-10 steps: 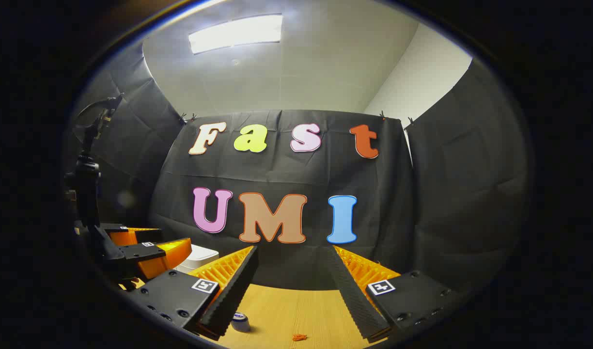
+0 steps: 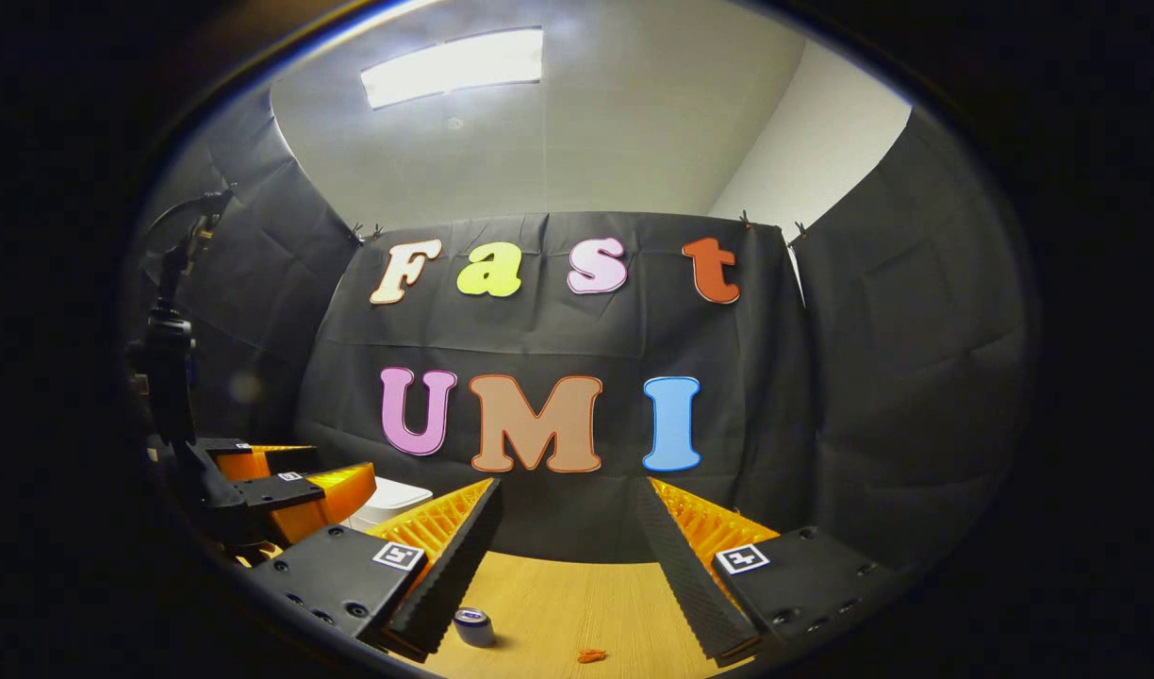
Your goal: Press the lid of the desktop garbage bin to open it, pick up the crumpled paper on the desktop and throw it into the bin, then pick up the pop can on the desktop and drop it into the bin, and finally close the garbage bin lid.
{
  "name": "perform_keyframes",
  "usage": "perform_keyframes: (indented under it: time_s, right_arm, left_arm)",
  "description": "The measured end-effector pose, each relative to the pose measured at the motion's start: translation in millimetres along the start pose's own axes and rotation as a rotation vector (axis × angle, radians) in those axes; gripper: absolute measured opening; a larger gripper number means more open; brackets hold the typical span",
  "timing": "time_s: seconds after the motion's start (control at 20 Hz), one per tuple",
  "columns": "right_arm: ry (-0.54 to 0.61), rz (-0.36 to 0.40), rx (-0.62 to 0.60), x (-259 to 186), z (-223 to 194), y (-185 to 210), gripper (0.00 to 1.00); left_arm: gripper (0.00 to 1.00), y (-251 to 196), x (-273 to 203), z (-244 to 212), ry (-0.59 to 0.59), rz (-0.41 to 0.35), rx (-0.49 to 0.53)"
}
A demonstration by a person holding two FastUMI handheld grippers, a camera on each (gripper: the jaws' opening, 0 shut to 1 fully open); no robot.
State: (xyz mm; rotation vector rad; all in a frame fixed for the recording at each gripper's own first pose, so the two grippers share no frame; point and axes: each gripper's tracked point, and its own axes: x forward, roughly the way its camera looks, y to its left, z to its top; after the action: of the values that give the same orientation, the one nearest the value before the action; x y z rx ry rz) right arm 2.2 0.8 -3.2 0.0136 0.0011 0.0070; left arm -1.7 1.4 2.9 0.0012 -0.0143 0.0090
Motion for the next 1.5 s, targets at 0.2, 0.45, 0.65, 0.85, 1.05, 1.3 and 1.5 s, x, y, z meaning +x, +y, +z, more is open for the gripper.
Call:
perform_keyframes:
  time_s: [0.2, 0.45, 0.65, 0.85, 1.05, 1.3, 1.5]
  right_arm:
    - [0.002, 0.000, -0.010, 0, -3, 2, 0.96]
    - [0.004, -0.002, 0.000, -1, -4, -2, 0.96]
    - [0.004, 0.006, 0.030, 0, -3, -1, 1.00]
    - [0.007, 0.021, 0.033, 3, -4, 3, 1.00]
    - [0.005, 0.021, 0.032, 3, -4, 2, 0.96]
    - [0.027, 0.001, 0.033, 5, -10, -5, 0.96]
    - [0.040, -0.010, 0.036, 5, -14, -11, 0.96]
  left_arm:
    - [0.93, -1, -1, 1, -0.007, -0.003, 0.005]
    - [0.92, -2, 0, -1, -0.002, -0.001, -0.011]
    - [0.92, -2, -2, -1, -0.002, 0.001, -0.021]
    - [0.92, 4, -6, -1, -0.004, 0.016, -0.024]
    - [0.92, 7, -5, -3, 0.001, 0.025, -0.033]
    - [0.93, 3, -3, -4, 0.007, 0.018, -0.036]
    - [0.93, 0, -3, -10, 0.019, 0.017, -0.039]
